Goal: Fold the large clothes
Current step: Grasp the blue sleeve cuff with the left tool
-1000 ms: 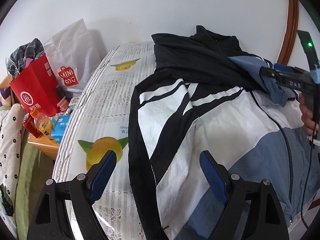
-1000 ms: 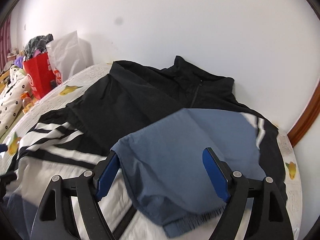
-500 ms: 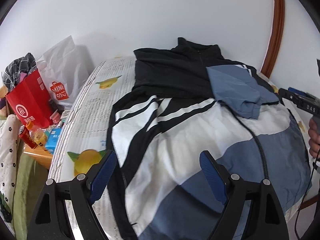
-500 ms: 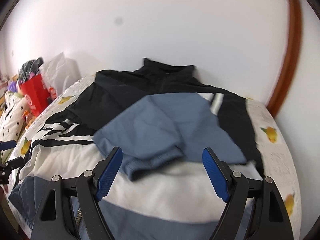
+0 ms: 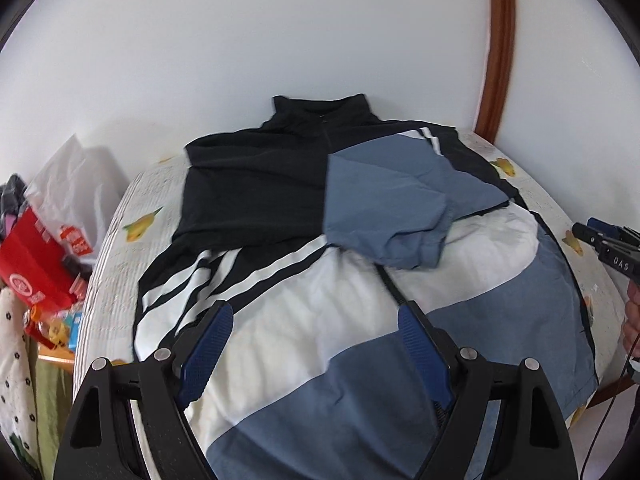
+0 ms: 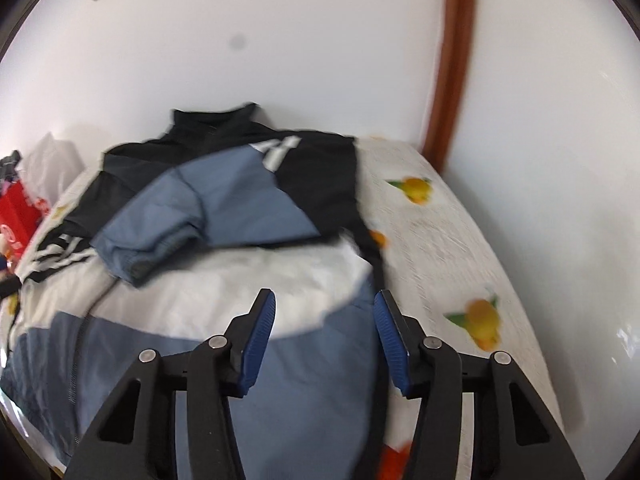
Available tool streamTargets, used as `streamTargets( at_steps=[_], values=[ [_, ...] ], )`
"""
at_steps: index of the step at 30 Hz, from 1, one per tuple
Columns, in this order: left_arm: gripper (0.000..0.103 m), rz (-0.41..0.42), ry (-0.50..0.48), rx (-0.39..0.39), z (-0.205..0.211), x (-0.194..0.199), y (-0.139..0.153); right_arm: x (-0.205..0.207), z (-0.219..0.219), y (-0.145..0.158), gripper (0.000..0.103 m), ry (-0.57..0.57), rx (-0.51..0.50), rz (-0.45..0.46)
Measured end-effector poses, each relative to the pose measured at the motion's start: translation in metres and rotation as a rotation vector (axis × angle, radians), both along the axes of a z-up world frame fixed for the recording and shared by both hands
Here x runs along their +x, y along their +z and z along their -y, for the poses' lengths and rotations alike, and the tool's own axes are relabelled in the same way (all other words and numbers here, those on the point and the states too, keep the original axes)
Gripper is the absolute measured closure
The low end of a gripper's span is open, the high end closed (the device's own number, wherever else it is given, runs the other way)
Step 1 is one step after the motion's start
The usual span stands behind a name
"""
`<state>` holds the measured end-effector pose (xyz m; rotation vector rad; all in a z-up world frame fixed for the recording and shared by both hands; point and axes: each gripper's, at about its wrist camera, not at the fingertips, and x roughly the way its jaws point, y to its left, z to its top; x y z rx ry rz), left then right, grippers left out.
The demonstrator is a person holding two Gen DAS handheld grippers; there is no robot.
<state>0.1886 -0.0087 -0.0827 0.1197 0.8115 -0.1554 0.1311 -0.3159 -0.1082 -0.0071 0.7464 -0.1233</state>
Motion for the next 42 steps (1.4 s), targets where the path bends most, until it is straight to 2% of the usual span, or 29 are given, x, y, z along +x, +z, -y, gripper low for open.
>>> streamTargets(
  at_steps=[6, 11, 21, 30, 34, 38, 39, 40, 41, 42],
  values=[
    [0.019, -0.006, -0.08, 0.029, 0.044, 0.021, 0.003, -0.01, 0.023, -0.01, 0.053, -0.032, 0.02, -0.024],
    [0.019, -0.026, -0.112, 0.042, 0.069, 0.041, -0.003, -0.012, 0.034, -0.009, 0.053, -0.041, 0.028, 0.005],
    [0.02, -0.072, -0.168, 0.072, 0.106, 0.086, -0.032, 0.009, 0.05, -0.013, 0.053, -0.044, 0.054, 0.011],
    [0.022, -0.088, -0.243, 0.196, 0.154, 0.115, -0.069, 0.024, 0.064, -0.037, 0.053, -0.059, 0.092, -0.03],
    [0.023, -0.102, -0.231, 0.241, 0.162, 0.124, -0.086, 0.026, 0.069, -0.046, 0.053, -0.06, 0.094, -0.049],
    [0.024, -0.109, -0.22, 0.233, 0.163, 0.127, -0.092, 0.03, 0.075, -0.055, 0.053, -0.061, 0.1, -0.073],
    [0.028, -0.103, -0.224, 0.236, 0.164, 0.128, -0.092, 0.031, 0.076, -0.055, 0.053, -0.062, 0.103, -0.076],
    [0.038, -0.09, -0.222, 0.24, 0.164, 0.128, -0.093, 0.031, 0.076, -0.056, 0.053, -0.061, 0.104, -0.076],
    [0.042, -0.091, -0.214, 0.24, 0.164, 0.129, -0.093, 0.031, 0.077, -0.056, 0.053, -0.062, 0.105, -0.076],
    [0.05, -0.106, -0.213, 0.215, 0.161, 0.13, -0.092, 0.031, 0.077, -0.056, 0.053, -0.063, 0.104, -0.076]
  ],
)
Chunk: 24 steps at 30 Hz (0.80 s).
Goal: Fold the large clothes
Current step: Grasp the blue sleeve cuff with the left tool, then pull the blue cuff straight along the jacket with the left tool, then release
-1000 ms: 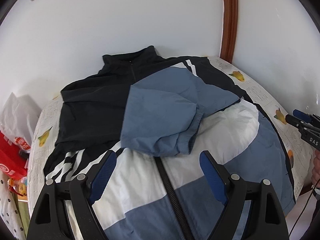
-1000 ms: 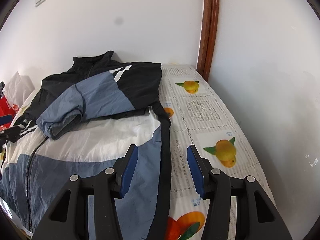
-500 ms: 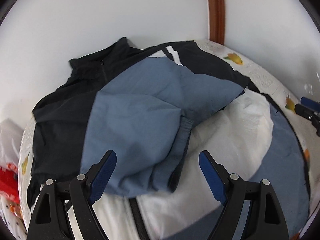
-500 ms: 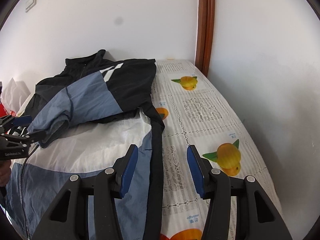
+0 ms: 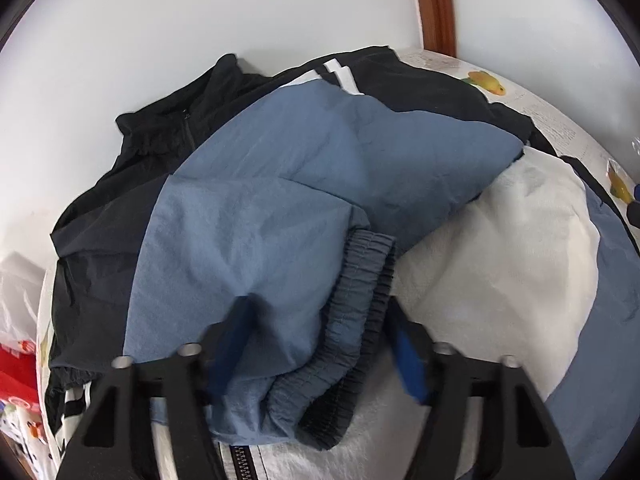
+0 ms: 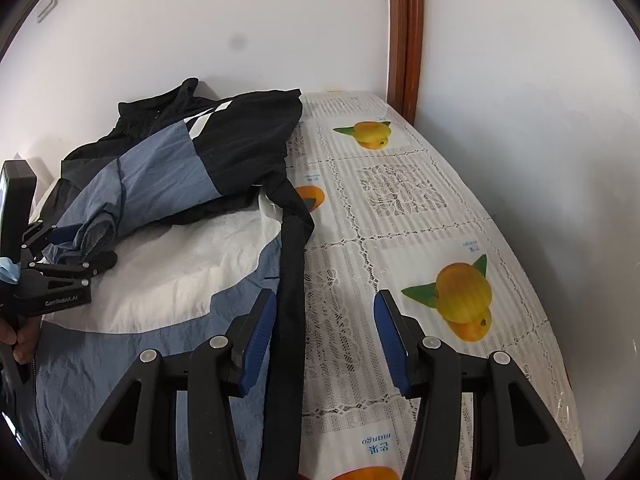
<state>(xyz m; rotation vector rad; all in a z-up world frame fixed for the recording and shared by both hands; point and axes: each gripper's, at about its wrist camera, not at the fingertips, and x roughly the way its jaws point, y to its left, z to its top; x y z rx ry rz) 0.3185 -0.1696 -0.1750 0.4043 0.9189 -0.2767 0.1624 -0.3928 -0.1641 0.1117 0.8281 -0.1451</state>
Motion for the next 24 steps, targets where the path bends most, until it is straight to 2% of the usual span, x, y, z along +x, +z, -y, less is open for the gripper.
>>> streamTargets(
  at_steps=[1, 3, 6, 16, 21, 24],
  values=[
    [0.065, -0.015, 0.005, -0.01, -0.002, 0.002, 0.001, 0.0, 0.0, 0.0, 0.053, -0.001, 0.0, 0.001],
    [0.081, -0.018, 0.019, -0.01, -0.008, 0.003, 0.006, 0.0, -0.002, 0.002, 0.053, -0.003, 0.003, 0.0],
    [0.089, -0.032, 0.015, -0.081, -0.023, 0.002, 0.023, 0.0, -0.007, 0.007, 0.053, 0.006, 0.005, 0.006],
    [0.092, 0.097, 0.097, -0.234, -0.116, -0.002, 0.088, 0.027, -0.059, 0.041, 0.053, 0.075, -0.018, 0.045],
    [0.093, 0.132, 0.202, -0.284, -0.167, 0.015, 0.101, 0.057, -0.094, 0.054, 0.053, 0.113, -0.037, 0.049],
    [0.093, 0.137, 0.259, -0.321, -0.201, 0.028, 0.099, 0.075, -0.11, 0.055, 0.053, 0.123, -0.05, 0.046]
  ],
)
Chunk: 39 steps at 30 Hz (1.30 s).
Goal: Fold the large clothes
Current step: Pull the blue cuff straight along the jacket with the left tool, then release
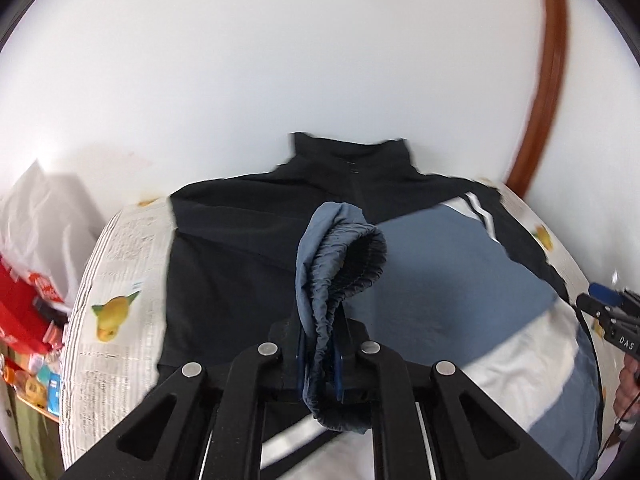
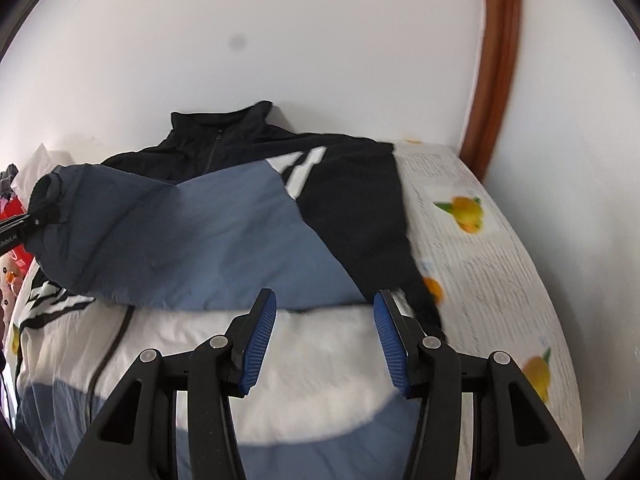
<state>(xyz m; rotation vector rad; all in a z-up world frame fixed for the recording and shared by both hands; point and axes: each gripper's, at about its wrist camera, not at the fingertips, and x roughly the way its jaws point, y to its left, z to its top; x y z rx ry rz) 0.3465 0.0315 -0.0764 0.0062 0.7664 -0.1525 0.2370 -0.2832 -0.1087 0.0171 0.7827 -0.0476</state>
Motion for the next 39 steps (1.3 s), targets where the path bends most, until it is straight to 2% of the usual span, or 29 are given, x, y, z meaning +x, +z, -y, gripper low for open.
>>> streamTargets(
  at_steps=[10, 14, 17, 18, 21, 29, 39],
  values=[
    [0.093, -0.052, 0.077, -0.07, -0.057, 0.039, -0.032, 0.053, -0.018, -0.021, 0.053, -0.021, -0.056, -0.04],
    [0.087, -0.081, 0.121, -0.053, -0.065, 0.046, -0.044, 0.068, -0.012, -0.037, 0.053, -0.051, -0.108, -0.068],
    [0.084, -0.107, 0.141, -0.053, -0.07, 0.049, -0.051, 0.077, -0.002, -0.05, 0.053, -0.073, -0.102, -0.108],
    [0.08, -0.112, 0.152, -0.046, -0.072, 0.049, -0.053, 0.079, 0.001, -0.055, 0.053, -0.078, -0.096, -0.116],
    [0.075, -0.116, 0.191, -0.015, -0.078, 0.047, -0.056, 0.081, 0.004, -0.06, 0.051, -0.089, -0.106, -0.116],
    [0.075, -0.091, 0.211, 0.001, -0.087, 0.027, -0.045, 0.072, 0.001, -0.051, 0.049, -0.091, -0.112, -0.097],
    [0.075, -0.038, 0.234, 0.038, -0.086, -0.025, -0.018, 0.023, 0.0, -0.027, 0.049, -0.094, -0.104, -0.039]
  ],
)
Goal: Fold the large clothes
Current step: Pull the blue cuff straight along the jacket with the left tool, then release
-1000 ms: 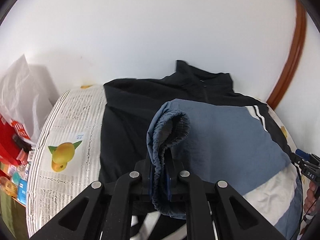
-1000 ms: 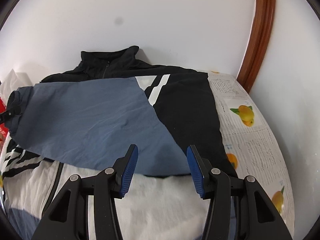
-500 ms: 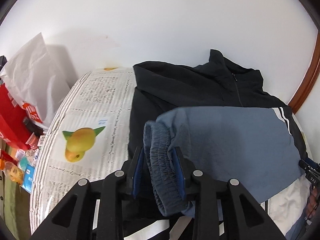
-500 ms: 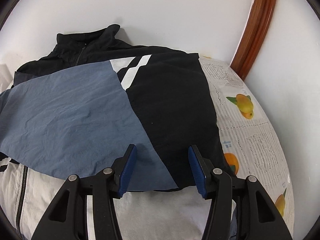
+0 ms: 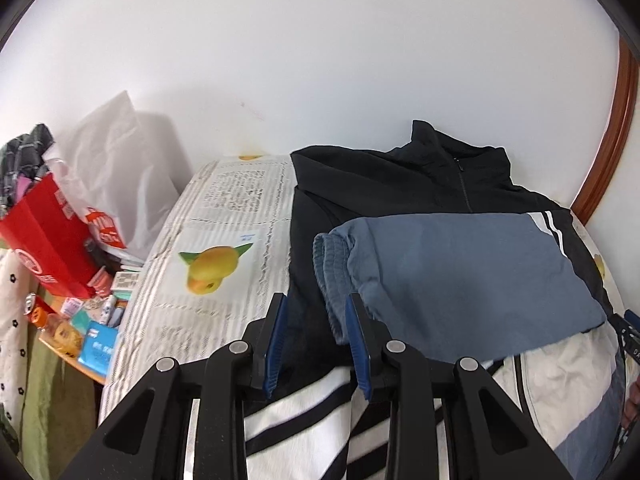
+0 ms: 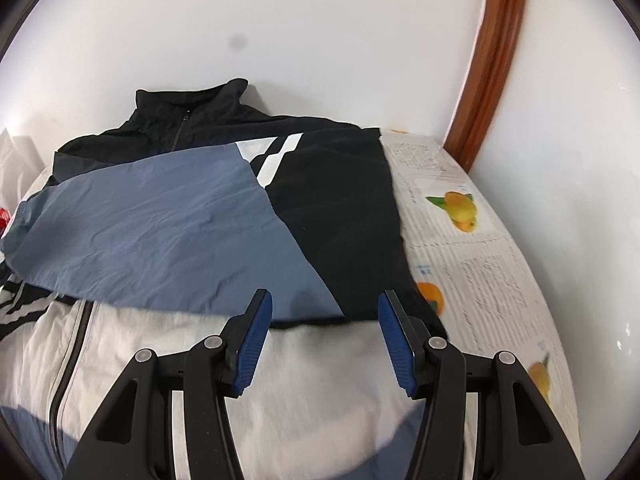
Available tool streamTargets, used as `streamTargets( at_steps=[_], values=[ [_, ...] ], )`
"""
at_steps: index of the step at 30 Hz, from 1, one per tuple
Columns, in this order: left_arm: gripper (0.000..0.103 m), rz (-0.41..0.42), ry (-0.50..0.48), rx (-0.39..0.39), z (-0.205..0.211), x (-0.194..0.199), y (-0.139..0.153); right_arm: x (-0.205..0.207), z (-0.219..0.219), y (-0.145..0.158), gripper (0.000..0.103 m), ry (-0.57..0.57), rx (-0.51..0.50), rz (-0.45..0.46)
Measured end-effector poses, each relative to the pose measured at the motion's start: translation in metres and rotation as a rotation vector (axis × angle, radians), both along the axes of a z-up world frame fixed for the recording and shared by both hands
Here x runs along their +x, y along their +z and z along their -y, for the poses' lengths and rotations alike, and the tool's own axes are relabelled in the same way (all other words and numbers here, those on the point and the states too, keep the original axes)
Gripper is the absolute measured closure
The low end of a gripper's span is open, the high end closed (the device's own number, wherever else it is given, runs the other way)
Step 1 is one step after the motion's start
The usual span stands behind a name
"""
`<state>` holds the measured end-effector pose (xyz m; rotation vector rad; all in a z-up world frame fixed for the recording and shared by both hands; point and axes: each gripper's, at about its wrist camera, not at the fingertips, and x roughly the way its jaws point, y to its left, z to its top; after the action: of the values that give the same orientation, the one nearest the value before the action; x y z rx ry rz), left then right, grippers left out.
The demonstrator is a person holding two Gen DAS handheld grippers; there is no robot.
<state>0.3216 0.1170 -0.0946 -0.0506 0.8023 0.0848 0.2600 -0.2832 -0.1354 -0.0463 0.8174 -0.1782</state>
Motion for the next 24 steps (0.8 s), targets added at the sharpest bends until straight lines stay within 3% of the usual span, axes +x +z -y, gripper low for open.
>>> streamTargets(
  at_steps=[9, 11, 13, 14, 19, 24],
  values=[
    [0.074, -0.014, -0.025, -0.002, -0.001, -0.058, 0.0, -0.062, 0.026, 0.0, 0.047, -0.026, 0.003, -0.014],
    [0.067, -0.026, -0.033, -0.006, -0.003, -0.073, -0.004, -0.076, 0.037, -0.007, 0.045, -0.043, 0.025, -0.026],
    [0.045, -0.033, -0.025, -0.01, -0.006, -0.087, -0.009, -0.089, 0.046, -0.014, 0.043, -0.049, 0.044, -0.038],
    [0.043, -0.035, -0.016, -0.012, -0.008, -0.096, -0.012, -0.096, 0.05, -0.019, 0.041, -0.054, 0.045, -0.047],
    [0.043, -0.053, -0.02, 0.002, -0.011, -0.134, -0.03, -0.123, 0.064, -0.042, 0.041, -0.054, 0.078, -0.078],
    [0.043, -0.113, -0.01, -0.035, -0.02, -0.155, -0.053, -0.146, 0.07, -0.057, 0.041, -0.046, 0.144, -0.086]
  ],
)
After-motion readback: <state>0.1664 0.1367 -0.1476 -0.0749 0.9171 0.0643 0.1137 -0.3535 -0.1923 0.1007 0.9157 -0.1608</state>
